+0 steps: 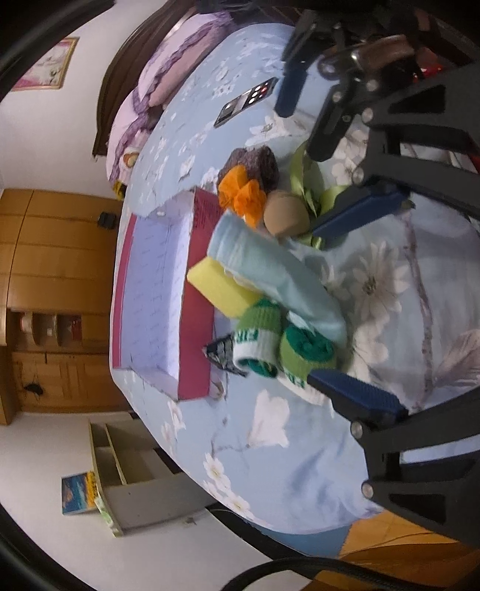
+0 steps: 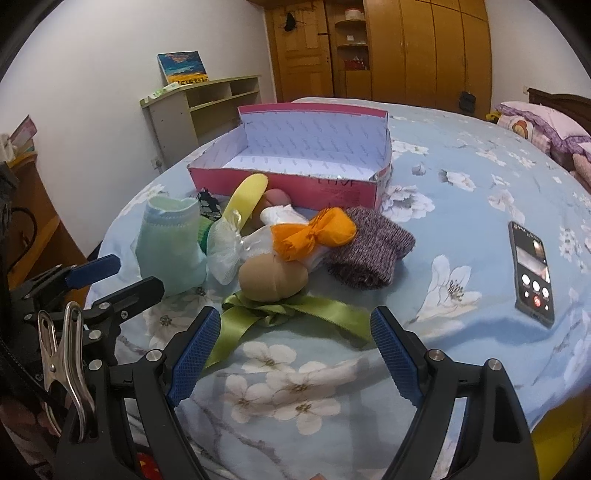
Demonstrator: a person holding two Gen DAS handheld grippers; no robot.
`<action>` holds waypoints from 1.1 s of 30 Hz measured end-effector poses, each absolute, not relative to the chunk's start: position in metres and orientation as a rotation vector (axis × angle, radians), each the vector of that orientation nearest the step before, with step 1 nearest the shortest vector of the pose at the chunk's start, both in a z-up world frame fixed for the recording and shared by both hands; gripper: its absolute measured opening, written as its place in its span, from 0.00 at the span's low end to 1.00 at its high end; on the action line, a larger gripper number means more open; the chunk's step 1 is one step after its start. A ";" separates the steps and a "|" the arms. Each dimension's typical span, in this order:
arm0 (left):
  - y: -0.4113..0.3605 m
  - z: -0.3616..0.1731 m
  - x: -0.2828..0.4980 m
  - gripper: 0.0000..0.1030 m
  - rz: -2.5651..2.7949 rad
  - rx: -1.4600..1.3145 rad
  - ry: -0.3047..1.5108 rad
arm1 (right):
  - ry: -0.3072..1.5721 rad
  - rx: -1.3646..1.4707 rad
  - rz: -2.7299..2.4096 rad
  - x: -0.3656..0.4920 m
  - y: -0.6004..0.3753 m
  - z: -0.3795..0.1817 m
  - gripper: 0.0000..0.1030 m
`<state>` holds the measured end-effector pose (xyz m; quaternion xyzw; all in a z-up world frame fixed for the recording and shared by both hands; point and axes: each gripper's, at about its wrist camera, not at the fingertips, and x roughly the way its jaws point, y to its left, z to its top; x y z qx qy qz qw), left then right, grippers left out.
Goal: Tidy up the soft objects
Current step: 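Grasp the light blue mask with left tool while right tool grasps grey sock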
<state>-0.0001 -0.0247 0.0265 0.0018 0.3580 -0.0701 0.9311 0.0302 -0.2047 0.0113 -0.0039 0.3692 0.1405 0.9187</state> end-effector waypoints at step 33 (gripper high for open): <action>-0.034 0.005 0.037 0.32 -0.227 0.011 0.809 | 0.856 -0.022 0.234 0.112 -0.237 -0.018 0.38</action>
